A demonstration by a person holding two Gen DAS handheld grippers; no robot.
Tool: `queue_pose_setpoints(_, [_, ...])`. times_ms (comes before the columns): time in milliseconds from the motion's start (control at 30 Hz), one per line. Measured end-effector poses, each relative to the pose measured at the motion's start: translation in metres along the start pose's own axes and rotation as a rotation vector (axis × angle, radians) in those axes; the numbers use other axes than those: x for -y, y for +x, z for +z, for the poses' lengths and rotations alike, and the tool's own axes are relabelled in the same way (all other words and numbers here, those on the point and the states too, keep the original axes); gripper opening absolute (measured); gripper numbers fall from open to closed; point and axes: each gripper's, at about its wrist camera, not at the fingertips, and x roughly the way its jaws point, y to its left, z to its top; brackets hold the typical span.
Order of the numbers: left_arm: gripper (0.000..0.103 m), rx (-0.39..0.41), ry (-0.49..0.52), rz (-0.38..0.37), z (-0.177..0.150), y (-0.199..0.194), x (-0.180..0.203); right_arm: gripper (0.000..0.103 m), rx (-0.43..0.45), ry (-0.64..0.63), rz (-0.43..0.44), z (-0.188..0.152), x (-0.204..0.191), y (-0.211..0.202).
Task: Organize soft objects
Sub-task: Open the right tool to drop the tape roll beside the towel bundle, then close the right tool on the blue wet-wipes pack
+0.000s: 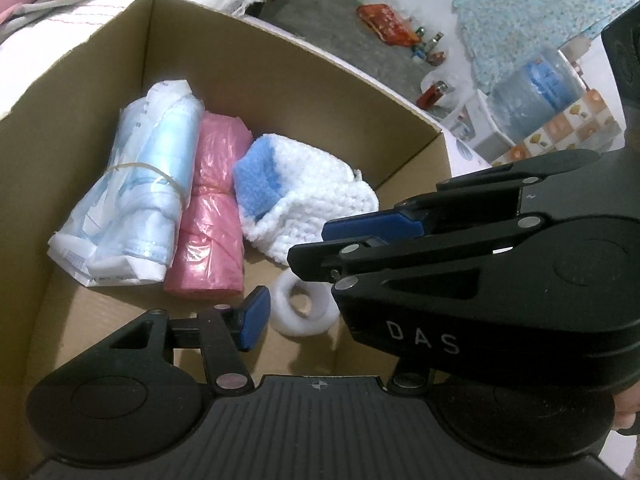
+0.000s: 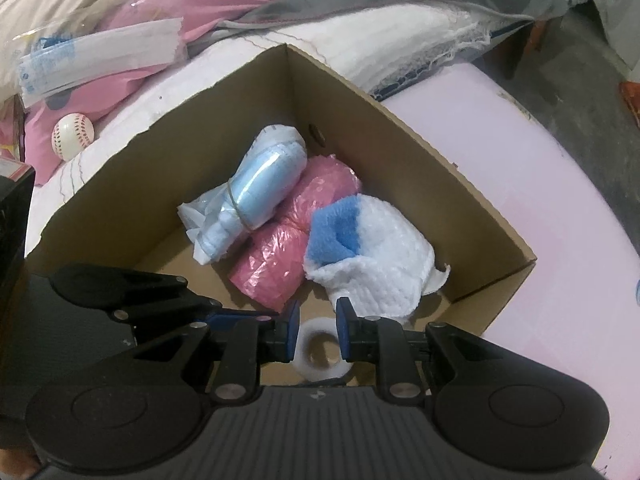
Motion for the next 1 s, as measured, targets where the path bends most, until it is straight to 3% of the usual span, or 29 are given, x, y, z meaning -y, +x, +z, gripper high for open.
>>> queue_pose_setpoints(267, [0.069,0.081,0.030,0.016,-0.009,-0.023,0.009,0.053,0.151,0.040,0.050,-0.013,0.000,-0.045])
queue_pose_setpoints(467, [0.091,0.197,0.100,0.032,-0.033,-0.067,0.025,0.070,0.304,0.146,0.074,-0.051,0.006,-0.105])
queue_pose_setpoints(567, [0.099,0.276,0.141,0.040,-0.055,-0.096,0.034,0.071,0.406,0.213,0.098,-0.082,0.009,-0.140])
queue_pose_setpoints(700, [0.102,0.348,0.229,0.002,-0.085,-0.129,0.050,0.071,0.506,0.291,0.119,-0.135,0.008,-0.180])
queue_pose_setpoints(867, [0.103,0.359,0.303,-0.096,-0.117,-0.149,0.067,0.071,0.557,0.349,0.105,-0.199,-0.010,-0.206])
queue_pose_setpoints(1000, [0.103,0.365,0.375,-0.158,-0.148,-0.150,0.080,0.071,0.590,0.343,0.034,-0.243,-0.030,-0.213])
